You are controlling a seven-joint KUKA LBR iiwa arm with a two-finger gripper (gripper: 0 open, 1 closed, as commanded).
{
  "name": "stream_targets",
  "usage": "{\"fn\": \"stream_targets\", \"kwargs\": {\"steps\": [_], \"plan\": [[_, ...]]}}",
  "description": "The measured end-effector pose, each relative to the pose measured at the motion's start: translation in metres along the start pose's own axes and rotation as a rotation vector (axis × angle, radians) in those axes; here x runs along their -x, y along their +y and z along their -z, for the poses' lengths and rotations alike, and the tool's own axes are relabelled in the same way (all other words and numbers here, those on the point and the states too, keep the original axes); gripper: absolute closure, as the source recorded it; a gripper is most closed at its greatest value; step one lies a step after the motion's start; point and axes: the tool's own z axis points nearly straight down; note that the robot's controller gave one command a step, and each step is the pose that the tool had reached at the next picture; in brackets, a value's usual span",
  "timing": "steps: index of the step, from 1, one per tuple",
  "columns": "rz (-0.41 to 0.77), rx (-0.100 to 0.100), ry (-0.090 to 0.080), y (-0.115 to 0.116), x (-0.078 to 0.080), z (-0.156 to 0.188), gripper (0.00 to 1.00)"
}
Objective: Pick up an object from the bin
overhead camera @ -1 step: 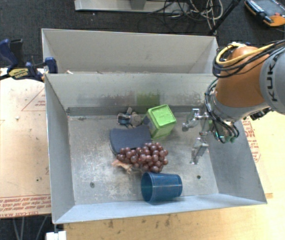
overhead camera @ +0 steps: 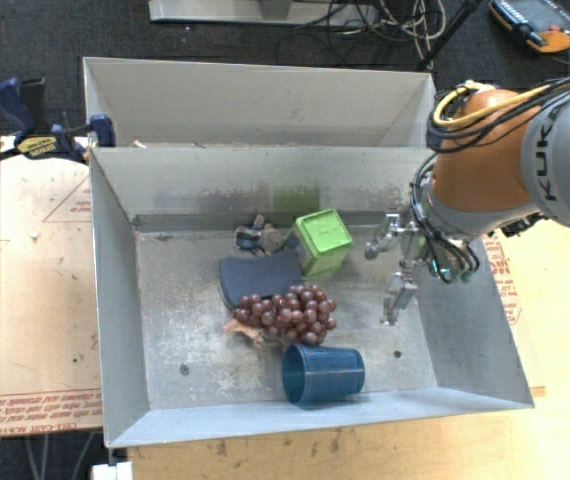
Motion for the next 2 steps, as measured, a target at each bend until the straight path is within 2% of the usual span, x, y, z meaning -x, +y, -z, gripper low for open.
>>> {"fn": "stream_targets", "kwargs": {"steps": [1, 2], "plan": [[-0.047, -0.001, 0.000, 0.052, -0.001, -0.014, 0.00], [0.275, -0.002, -0.009, 0.081, -0.009, -0.065, 1.00]]}}
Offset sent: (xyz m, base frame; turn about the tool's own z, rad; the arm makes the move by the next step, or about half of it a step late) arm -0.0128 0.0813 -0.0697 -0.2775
